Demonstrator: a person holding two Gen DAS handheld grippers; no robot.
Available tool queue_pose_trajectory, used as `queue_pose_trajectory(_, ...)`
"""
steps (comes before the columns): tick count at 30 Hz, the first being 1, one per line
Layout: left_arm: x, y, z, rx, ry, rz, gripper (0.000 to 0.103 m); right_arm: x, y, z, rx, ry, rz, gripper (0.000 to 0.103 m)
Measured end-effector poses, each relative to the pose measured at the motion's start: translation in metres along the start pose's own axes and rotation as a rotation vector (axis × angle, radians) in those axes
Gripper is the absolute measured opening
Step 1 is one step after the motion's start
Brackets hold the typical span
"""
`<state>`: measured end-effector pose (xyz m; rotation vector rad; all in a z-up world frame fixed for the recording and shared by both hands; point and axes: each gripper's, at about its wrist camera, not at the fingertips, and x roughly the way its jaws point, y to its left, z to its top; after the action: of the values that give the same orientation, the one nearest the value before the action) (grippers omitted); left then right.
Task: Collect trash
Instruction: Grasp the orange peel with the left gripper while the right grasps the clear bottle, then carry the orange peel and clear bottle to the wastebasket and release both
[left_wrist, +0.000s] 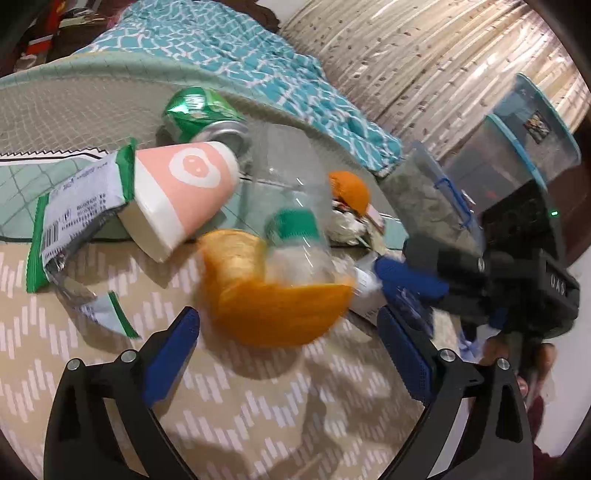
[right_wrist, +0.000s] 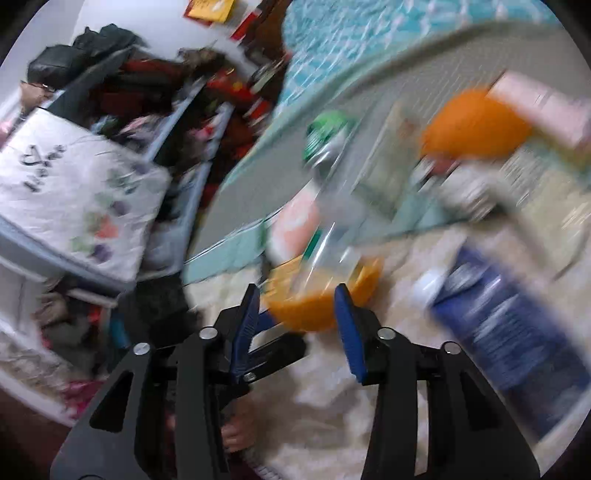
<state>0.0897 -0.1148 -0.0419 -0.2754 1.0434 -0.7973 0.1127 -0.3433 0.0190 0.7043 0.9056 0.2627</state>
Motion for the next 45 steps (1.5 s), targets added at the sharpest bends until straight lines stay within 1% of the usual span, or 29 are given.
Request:
queue_pose_trajectory(1, 0.002, 0.001, 0.001, -0.009, 0.0, 0.007, 0.093, 0.005, 0.005, 0.005, -0.006, -0.007, -0.038, 0.059)
queue_pose_trajectory(5, 0.012, 0.0, 0.009, 0.004, -0.02, 0.031, 0.093, 0.031, 0.024, 0.025, -0.067, -0.011, -0.217, 0.066)
queue_pose_trajectory(6, 0.015, -0.003, 0.01, 0.015, -0.018, 0.042, 0.093, 0.035, 0.027, 0.029, -0.086, -0.008, -0.245, 0.069)
queue_pose_trajectory(7, 0.018, -0.006, 0.01, 0.025, -0.01, 0.053, 0.093, 0.047, 0.036, 0.035, -0.116, -0.004, -0.304, 0.072)
queue_pose_trajectory(9, 0.022, -0.01, 0.007, 0.05, -0.003, 0.064, 0.093, 0.063, 0.043, 0.042, -0.152, 0.011, -0.375, 0.076)
queue_pose_trajectory(10, 0.022, -0.007, 0.006, 0.039, -0.016, 0.076, 0.09, 0.067, 0.041, 0.046, -0.181, 0.02, -0.42, 0.076)
queue_pose_trajectory(12, 0.021, -0.008, 0.008, 0.019, -0.022, 0.061, 0.09, 0.075, 0.031, 0.056, -0.17, 0.039, -0.47, 0.079)
queue_pose_trajectory(14, 0.019, -0.005, 0.007, 0.004, -0.027, 0.049, 0.089, 0.087, 0.018, 0.057, -0.118, 0.107, -0.442, 0.079)
queue_pose_trajectory(15, 0.017, -0.004, 0.006, 0.005, -0.033, 0.04, 0.08, 0.095, 0.013, 0.058, -0.099, 0.14, -0.433, 0.08)
queue_pose_trajectory(16, 0.014, -0.004, 0.005, 0.017, -0.039, 0.026, 0.07, 0.098, 0.011, 0.059, -0.09, 0.156, -0.42, 0.077)
queue_pose_trajectory(17, 0.012, -0.005, 0.003, 0.026, -0.044, 0.029, 0.067, 0.096, 0.007, 0.058, -0.092, 0.155, -0.415, 0.077)
queue_pose_trajectory(19, 0.004, -0.004, 0.0, 0.038, -0.039, 0.03, 0.06, 0.087, 0.013, 0.053, -0.089, 0.133, -0.362, 0.074)
queue_pose_trajectory(21, -0.009, -0.002, -0.007, 0.035, -0.03, 0.016, 0.056, 0.066, 0.021, 0.044, -0.096, 0.081, -0.316, 0.073)
queue_pose_trajectory(23, -0.027, 0.004, -0.015, 0.03, -0.025, -0.043, 0.056, 0.042, 0.029, 0.031, -0.117, 0.024, -0.264, 0.073)
queue_pose_trajectory(24, -0.037, 0.007, -0.02, 0.032, -0.015, -0.075, 0.056, 0.027, 0.032, 0.023, -0.124, -0.018, -0.243, 0.073)
queue_pose_trajectory(26, -0.05, 0.008, -0.033, 0.045, -0.002, -0.104, 0.056, -0.002, 0.032, 0.013, -0.124, -0.105, -0.221, 0.072)
queue_pose_trajectory(27, -0.055, 0.009, -0.039, 0.056, 0.003, -0.106, 0.056, -0.014, 0.03, 0.01, -0.118, -0.139, -0.216, 0.072)
queue_pose_trajectory(28, -0.062, 0.01, -0.048, 0.073, 0.009, -0.09, 0.056, -0.036, 0.025, 0.004, -0.094, -0.202, -0.204, 0.072)
queue_pose_trajectory(30, -0.068, 0.014, -0.06, 0.08, 0.021, -0.063, 0.053, -0.058, 0.02, 0.003, -0.066, -0.269, -0.182, 0.072)
queue_pose_trajectory(31, -0.07, 0.015, -0.063, 0.08, 0.026, -0.058, 0.052, -0.077, 0.012, -0.005, -0.043, -0.303, -0.161, 0.072)
queue_pose_trajectory(33, -0.073, 0.014, -0.07, 0.074, 0.035, -0.064, 0.051, -0.102, -0.001, -0.019, -0.001, -0.328, -0.127, 0.072)
queue_pose_trajectory(35, -0.071, 0.009, -0.066, 0.069, 0.046, -0.096, 0.049, -0.122, -0.016, -0.032, 0.049, -0.339, -0.078, 0.071)
queue_pose_trajectory(36, -0.07, 0.002, -0.064, 0.073, 0.053, -0.124, 0.048, -0.133, -0.026, -0.041, 0.079, -0.348, -0.058, 0.071)
queue_pose_trajectory(39, -0.063, -0.013, -0.054, 0.112, 0.071, -0.166, 0.047, -0.156, -0.05, -0.059, 0.151, -0.386, -0.044, 0.071)
queue_pose_trajectory(40, -0.058, -0.022, -0.049, 0.122, 0.081, -0.18, 0.046, -0.173, -0.07, -0.072, 0.207, -0.412, -0.033, 0.071)
queue_pose_trajectory(42, -0.046, -0.044, -0.041, 0.146, 0.117, -0.228, 0.046, -0.189, -0.099, -0.08, 0.277, -0.446, -0.027, 0.071)
queue_pose_trajectory(43, -0.034, -0.064, -0.035, 0.172, 0.149, -0.258, 0.046, -0.207, -0.119, -0.093, 0.327, -0.486, -0.044, 0.071)
queue_pose_trajectory(44, -0.026, -0.076, -0.032, 0.192, 0.165, -0.267, 0.045, -0.221, -0.13, -0.105, 0.354, -0.514, -0.063, 0.071)
queue_pose_trajectory(45, -0.013, -0.099, -0.025, 0.231, 0.189, -0.282, 0.045, -0.232, -0.142, -0.111, 0.376, -0.534, -0.077, 0.071)
